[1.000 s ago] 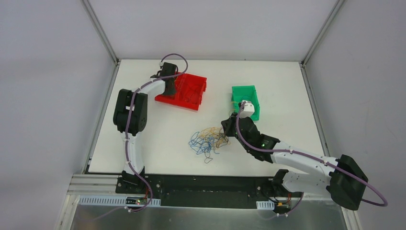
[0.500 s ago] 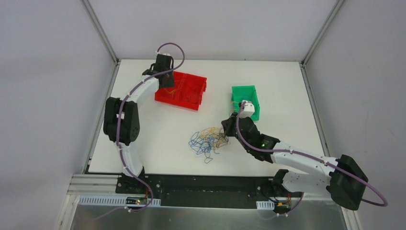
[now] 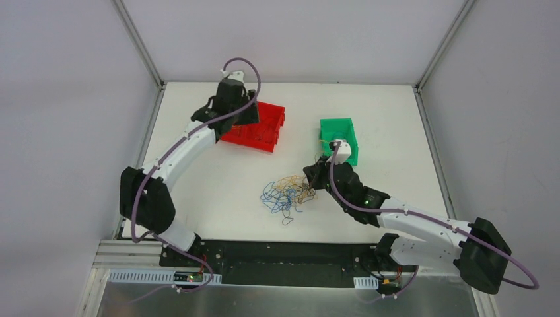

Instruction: Untangle the cables

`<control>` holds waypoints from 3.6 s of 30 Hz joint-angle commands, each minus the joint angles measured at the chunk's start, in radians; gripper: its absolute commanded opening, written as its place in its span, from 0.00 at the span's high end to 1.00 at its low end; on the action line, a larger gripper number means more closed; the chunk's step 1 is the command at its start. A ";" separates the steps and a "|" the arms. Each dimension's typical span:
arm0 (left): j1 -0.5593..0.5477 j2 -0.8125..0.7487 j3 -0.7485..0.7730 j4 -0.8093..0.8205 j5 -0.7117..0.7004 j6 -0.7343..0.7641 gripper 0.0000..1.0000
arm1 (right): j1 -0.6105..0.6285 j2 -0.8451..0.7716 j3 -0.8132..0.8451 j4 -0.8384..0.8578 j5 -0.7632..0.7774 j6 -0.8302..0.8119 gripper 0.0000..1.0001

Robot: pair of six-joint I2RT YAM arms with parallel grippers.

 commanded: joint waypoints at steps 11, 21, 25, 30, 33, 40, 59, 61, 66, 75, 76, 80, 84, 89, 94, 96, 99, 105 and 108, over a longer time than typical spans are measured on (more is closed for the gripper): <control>-0.241 -0.487 -0.747 0.761 0.436 0.002 0.23 | 0.000 -0.133 0.017 0.016 -0.037 -0.057 1.00; -0.302 -0.383 -0.721 0.823 0.679 0.069 0.34 | -0.003 -0.254 0.019 -0.032 -0.061 -0.050 1.00; -0.319 -0.359 -0.697 0.797 0.695 0.075 0.37 | -0.003 -0.291 0.014 -0.033 -0.073 -0.062 1.00; -0.361 -0.299 -0.660 0.768 0.713 0.113 0.47 | -0.002 -0.311 0.015 -0.045 -0.075 -0.065 1.00; -0.373 -0.263 -0.630 0.740 0.715 0.118 0.68 | -0.002 -0.327 0.011 -0.045 -0.074 -0.065 1.00; -0.380 -0.279 -0.600 0.689 0.731 0.116 1.00 | -0.003 -0.356 -0.012 -0.032 -0.084 -0.076 0.95; -0.352 -0.806 -0.797 0.705 0.335 0.032 1.00 | 0.091 0.165 -0.003 0.287 -0.336 -0.179 0.18; -0.352 -0.831 -0.795 0.704 0.285 0.032 1.00 | 0.104 0.216 0.018 0.287 -0.339 -0.183 0.17; -0.351 -0.823 -0.733 0.651 0.150 0.017 1.00 | 0.115 0.313 0.064 0.260 -0.300 -0.181 0.17; -0.347 -0.750 -0.414 0.455 0.047 0.006 1.00 | 0.116 0.418 0.146 0.143 -0.130 -0.129 0.30; -0.348 -0.740 -0.370 0.419 0.035 0.016 1.00 | 0.116 0.414 0.143 0.144 -0.126 -0.126 0.30; -0.346 -0.705 -0.170 0.291 -0.052 0.074 1.00 | 0.115 0.396 0.134 0.141 -0.098 -0.113 0.30; -0.346 -0.674 -0.038 0.194 -0.104 0.105 1.00 | 0.113 0.381 0.136 0.102 -0.021 -0.092 0.39; -0.346 -0.670 0.005 0.165 -0.084 0.094 1.00 | 0.112 0.292 0.099 0.116 -0.003 -0.090 0.31; -0.346 -0.657 -0.009 0.164 -0.037 0.069 1.00 | 0.113 0.103 -0.032 0.275 -0.175 -0.177 0.17; -0.346 -0.654 -0.021 0.164 -0.004 0.050 1.00 | 0.114 0.027 -0.079 0.340 -0.264 -0.208 0.15; -0.346 -0.653 -0.045 0.163 0.066 0.017 1.00 | 0.114 -0.066 -0.133 0.404 -0.379 -0.235 0.14; -0.346 -0.641 -0.133 0.217 0.191 -0.087 1.00 | 0.114 -0.132 -0.159 0.423 -0.472 -0.254 0.14; -0.346 -0.619 -0.144 0.252 0.232 -0.137 1.00 | 0.115 -0.073 -0.131 0.404 -0.443 -0.252 0.14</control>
